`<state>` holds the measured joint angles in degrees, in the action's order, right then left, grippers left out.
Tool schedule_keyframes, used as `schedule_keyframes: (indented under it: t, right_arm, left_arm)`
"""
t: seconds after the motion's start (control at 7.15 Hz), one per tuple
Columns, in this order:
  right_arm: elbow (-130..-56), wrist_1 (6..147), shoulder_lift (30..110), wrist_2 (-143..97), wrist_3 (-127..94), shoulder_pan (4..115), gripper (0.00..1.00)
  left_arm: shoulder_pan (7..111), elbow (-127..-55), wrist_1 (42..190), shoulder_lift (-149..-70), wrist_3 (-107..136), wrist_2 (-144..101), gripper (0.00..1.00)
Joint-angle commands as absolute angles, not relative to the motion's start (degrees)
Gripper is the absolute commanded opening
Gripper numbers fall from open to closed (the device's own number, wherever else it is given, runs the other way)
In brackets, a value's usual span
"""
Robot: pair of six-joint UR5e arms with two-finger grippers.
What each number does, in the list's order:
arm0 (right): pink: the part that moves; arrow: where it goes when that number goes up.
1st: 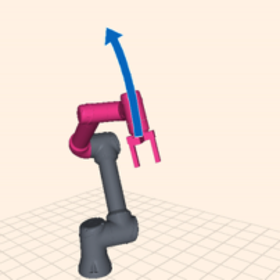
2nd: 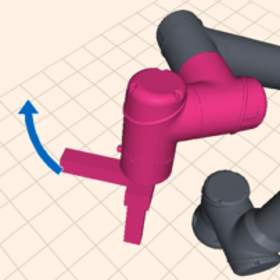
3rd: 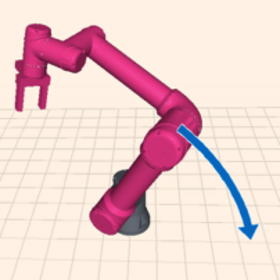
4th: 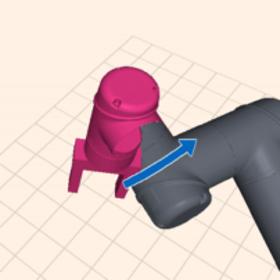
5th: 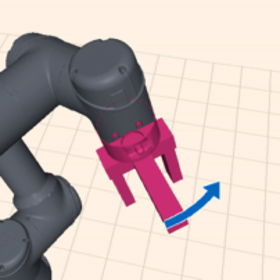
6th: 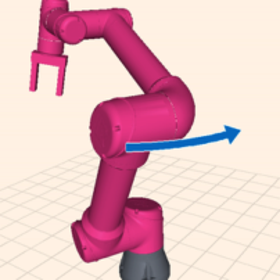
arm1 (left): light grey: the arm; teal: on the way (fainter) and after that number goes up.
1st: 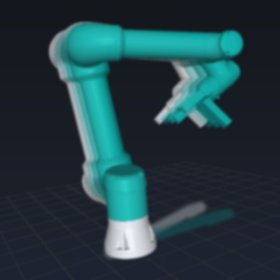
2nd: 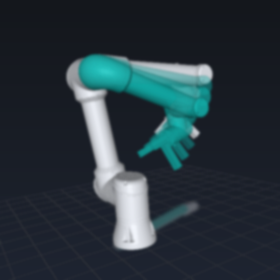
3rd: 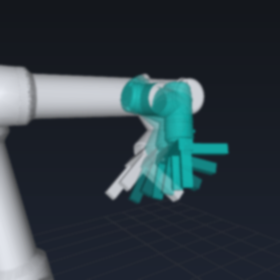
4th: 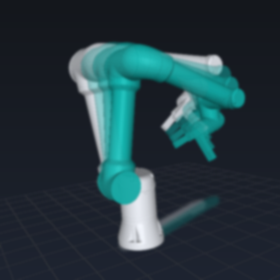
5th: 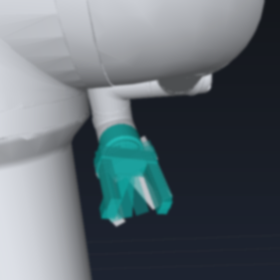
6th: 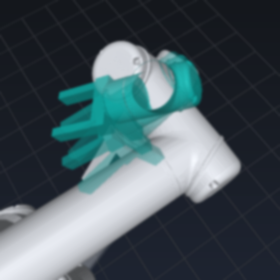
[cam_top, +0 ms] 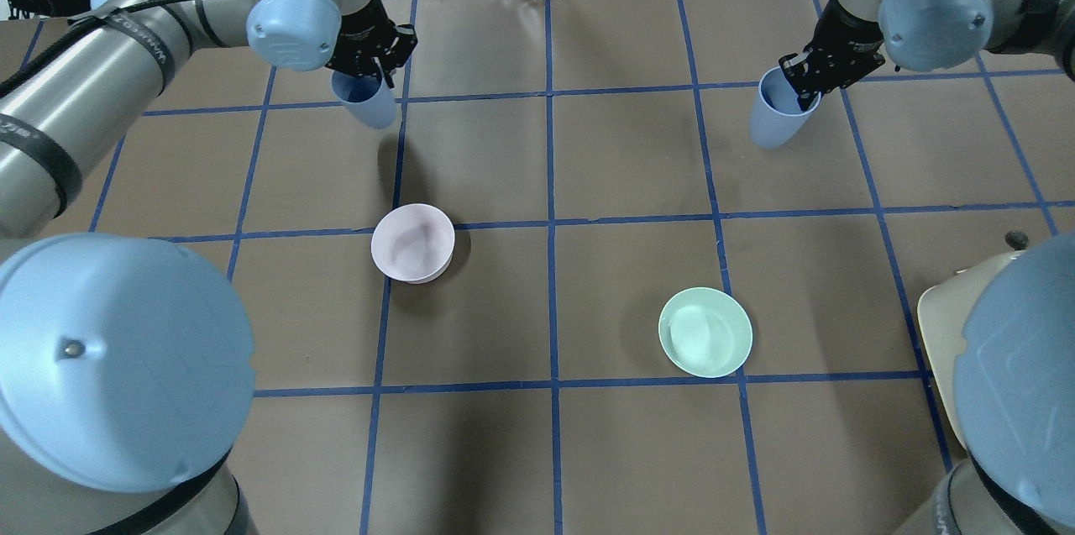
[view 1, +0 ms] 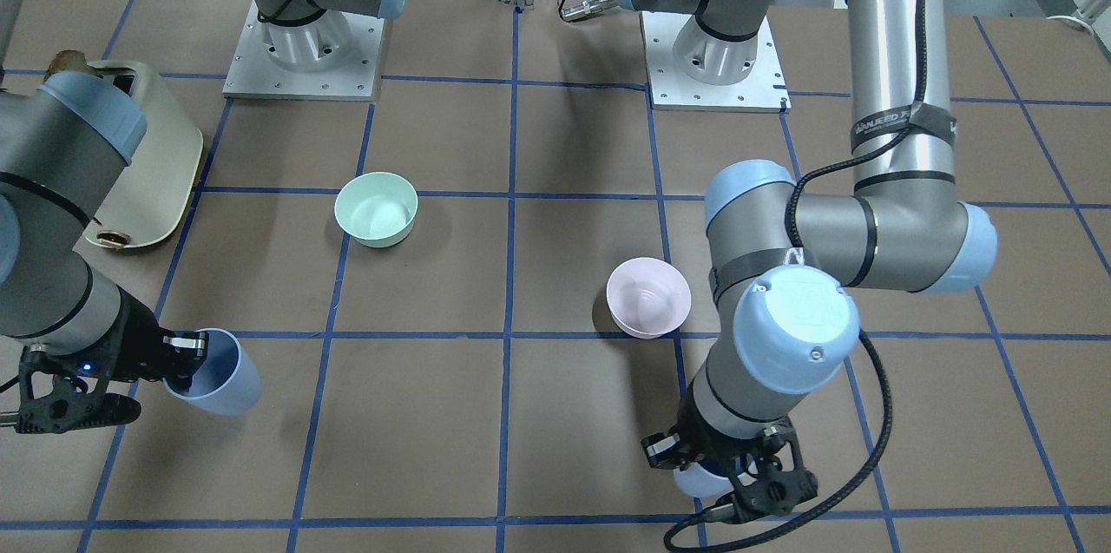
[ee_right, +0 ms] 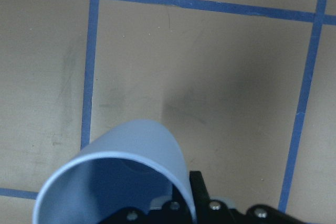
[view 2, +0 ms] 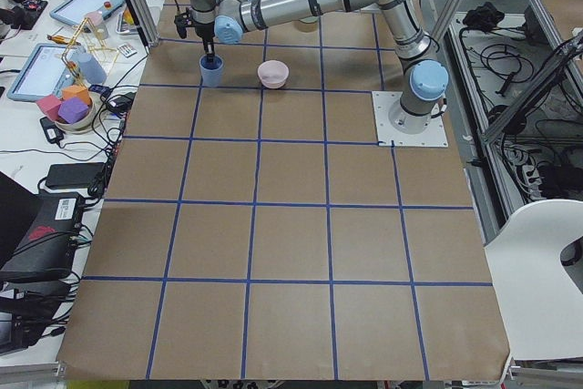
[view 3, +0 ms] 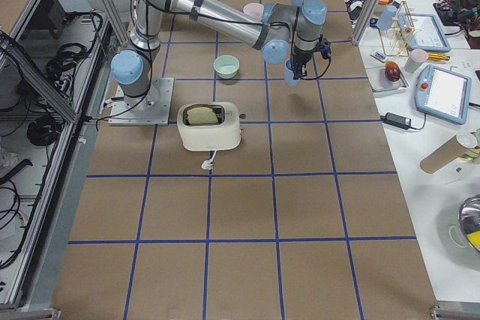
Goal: Stack blue cups with both arms
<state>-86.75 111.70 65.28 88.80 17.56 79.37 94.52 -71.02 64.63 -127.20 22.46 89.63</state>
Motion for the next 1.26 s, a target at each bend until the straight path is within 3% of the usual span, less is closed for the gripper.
schedule_keyframes:
  t: [0.0, 0.42, 0.84, 0.98, 1.12]
  right_arm:
    - [-86.7, 111.4, 65.3, 88.9, 17.6, 79.4, 0.0]
    - [-86.7, 111.7, 65.2, 87.6, 17.4, 79.4, 0.0]
    - [-86.7, 111.6, 65.3, 87.5, 17.4, 79.5, 0.0]
    - [-86.6, 111.6, 65.3, 86.7, 17.3, 79.5, 0.0]
    - [-86.5, 111.6, 65.7, 85.2, 16.6, 79.5, 0.0]
  left_arm:
    - [100.4, -62.2, 64.2, -132.3, 36.9, 88.6, 0.0]
    - [106.9, -57.1, 62.6, -138.0, 46.6, 88.2, 0.0]
    - [109.0, -57.2, 63.2, -138.3, 46.3, 88.2, 0.0]
    - [109.0, -57.2, 63.1, -138.4, 46.1, 88.2, 0.1]
    - [108.9, -57.1, 62.8, -138.5, 45.6, 88.1, 0.99]
